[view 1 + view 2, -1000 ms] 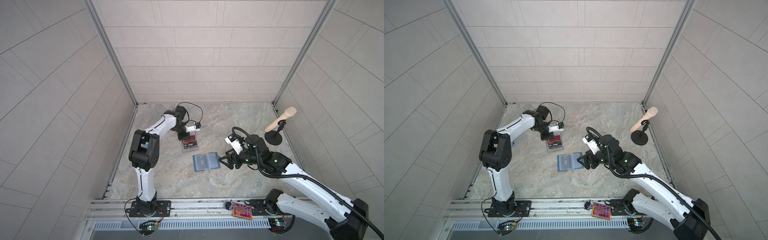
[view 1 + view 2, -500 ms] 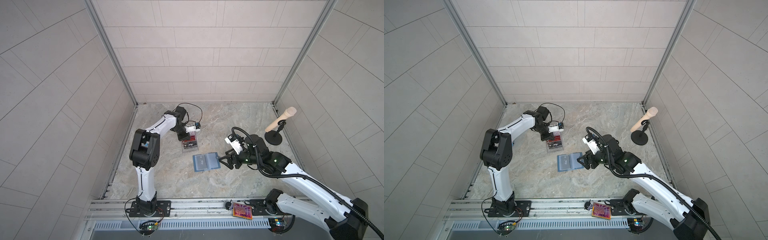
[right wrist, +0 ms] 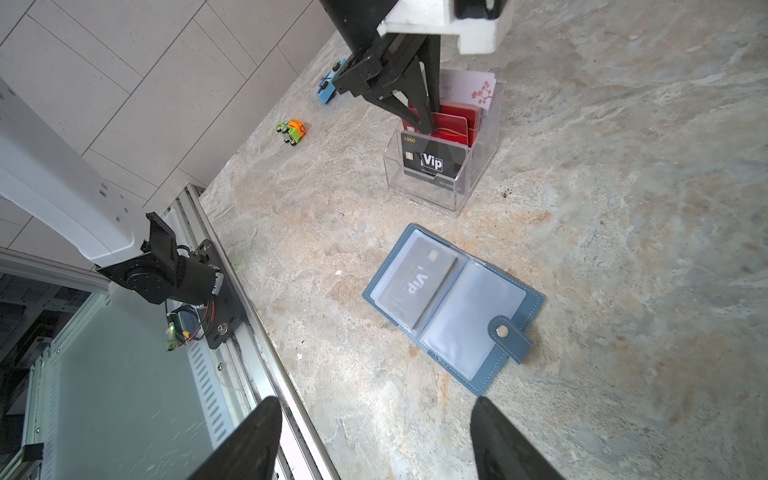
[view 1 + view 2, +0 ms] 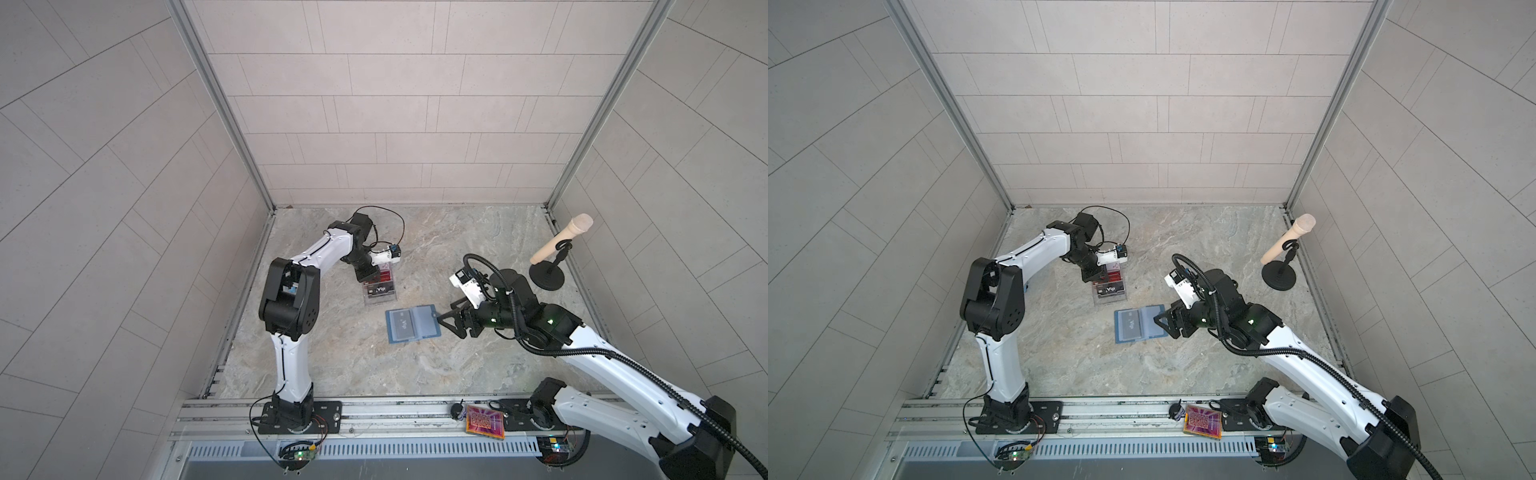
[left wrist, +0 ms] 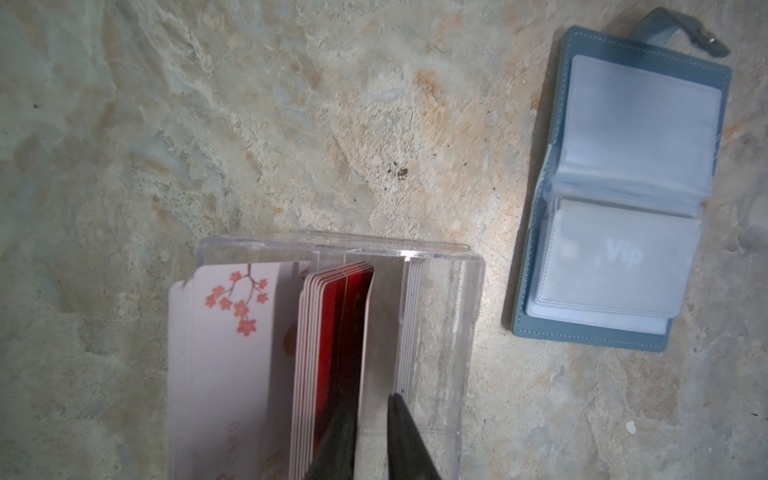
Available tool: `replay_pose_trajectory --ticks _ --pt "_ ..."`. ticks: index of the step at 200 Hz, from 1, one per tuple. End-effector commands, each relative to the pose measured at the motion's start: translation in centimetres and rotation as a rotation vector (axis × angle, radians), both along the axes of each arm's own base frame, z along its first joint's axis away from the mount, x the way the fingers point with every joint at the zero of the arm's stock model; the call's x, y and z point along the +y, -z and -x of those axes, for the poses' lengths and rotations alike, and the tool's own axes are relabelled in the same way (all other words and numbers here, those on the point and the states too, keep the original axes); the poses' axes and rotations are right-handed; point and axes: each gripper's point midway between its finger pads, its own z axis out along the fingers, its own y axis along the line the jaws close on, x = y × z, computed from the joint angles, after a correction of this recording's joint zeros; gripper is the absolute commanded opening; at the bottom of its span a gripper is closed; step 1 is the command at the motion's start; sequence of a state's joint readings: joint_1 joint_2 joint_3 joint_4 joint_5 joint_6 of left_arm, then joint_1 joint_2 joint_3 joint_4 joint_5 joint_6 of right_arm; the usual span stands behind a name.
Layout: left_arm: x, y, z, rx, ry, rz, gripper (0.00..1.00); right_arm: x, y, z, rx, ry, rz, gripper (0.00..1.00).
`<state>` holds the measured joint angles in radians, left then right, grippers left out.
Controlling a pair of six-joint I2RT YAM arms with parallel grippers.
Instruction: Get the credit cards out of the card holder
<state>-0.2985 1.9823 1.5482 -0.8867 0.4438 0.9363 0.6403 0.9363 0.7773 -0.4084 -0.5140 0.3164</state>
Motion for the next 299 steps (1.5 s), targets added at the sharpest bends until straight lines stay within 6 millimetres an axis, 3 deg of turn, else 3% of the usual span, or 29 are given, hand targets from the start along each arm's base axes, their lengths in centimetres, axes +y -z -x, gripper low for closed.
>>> replay_pose_trajectory --ticks 1,138,181,216,254,268,299 --pt "0.1 -0.5 -0.3 0.005 -0.013 0.006 0.21 -0.1 0.1 -0.2 -0.011 0.005 -0.006 0.74" --pt "0.1 -4.4 -0.7 -0.086 -0.049 0.036 0.30 0.0 1.2 -0.8 -0.006 0.014 0.029 0.74" --pt "0.1 -5.9 -1.3 -0.127 -0.184 0.074 0.31 -0.3 1.3 -1.6 -0.023 0.048 0.045 0.74" --pt "0.5 -8.6 -1.6 -0.258 -0.331 0.162 0.38 -1.0 1.8 -2.6 -0.012 0.105 0.104 0.74" --pt "1.1 -10.9 0.5 -0.279 -0.475 0.249 0.47 -1.5 3.3 -3.8 0.011 0.159 0.180 0.74" --pt "1.2 -11.3 1.4 -0.290 -0.525 0.298 0.60 -1.8 3.9 -4.3 0.023 0.192 0.213 0.74" --pt "1.7 -10.7 3.1 -0.272 -0.615 0.362 0.62 -2.2 4.7 -5.1 0.030 0.236 0.285 0.74"
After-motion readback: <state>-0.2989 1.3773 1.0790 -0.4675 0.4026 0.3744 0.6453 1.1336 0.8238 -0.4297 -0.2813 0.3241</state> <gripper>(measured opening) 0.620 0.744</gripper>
